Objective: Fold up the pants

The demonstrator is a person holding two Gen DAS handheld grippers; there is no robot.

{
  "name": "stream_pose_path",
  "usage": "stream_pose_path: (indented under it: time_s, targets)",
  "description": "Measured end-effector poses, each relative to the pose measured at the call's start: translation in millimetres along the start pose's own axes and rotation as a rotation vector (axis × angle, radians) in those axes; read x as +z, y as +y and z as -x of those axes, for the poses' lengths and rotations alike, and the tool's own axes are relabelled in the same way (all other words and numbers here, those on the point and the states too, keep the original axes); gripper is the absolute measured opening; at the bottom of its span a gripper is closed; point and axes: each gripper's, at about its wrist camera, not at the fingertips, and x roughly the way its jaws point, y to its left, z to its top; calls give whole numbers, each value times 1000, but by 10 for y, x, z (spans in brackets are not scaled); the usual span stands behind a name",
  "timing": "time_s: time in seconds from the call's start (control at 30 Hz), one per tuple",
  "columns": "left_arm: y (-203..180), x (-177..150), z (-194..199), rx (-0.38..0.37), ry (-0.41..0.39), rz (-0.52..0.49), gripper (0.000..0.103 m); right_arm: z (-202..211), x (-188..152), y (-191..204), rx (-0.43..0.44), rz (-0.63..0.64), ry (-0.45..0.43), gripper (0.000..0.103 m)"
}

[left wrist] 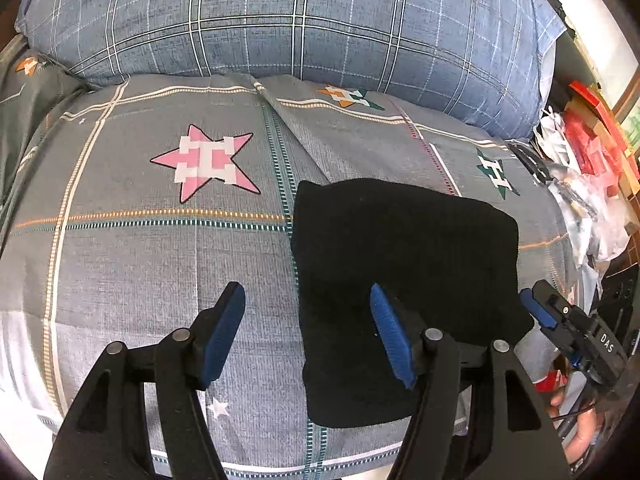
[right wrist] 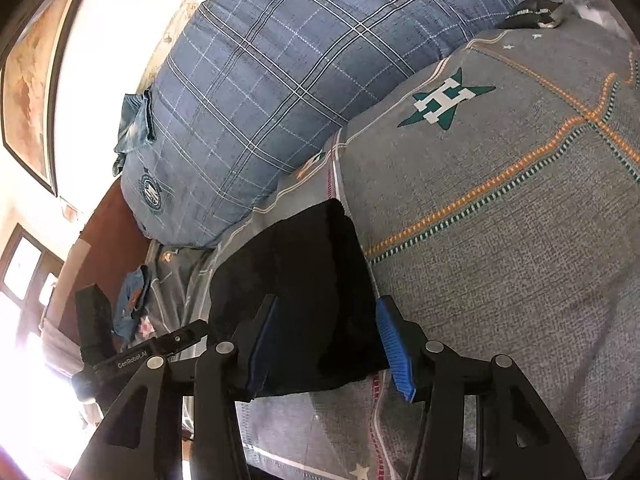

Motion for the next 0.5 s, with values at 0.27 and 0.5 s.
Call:
stream_pose_path:
  time_s: [0.27,0.5]
  targets:
    - [45,5,-45,32,5,32,71,-19,54,-24,-49,1,18,71]
    - [88,15,143,311,-172,10,82,-29,83,14,-98,39,11,84]
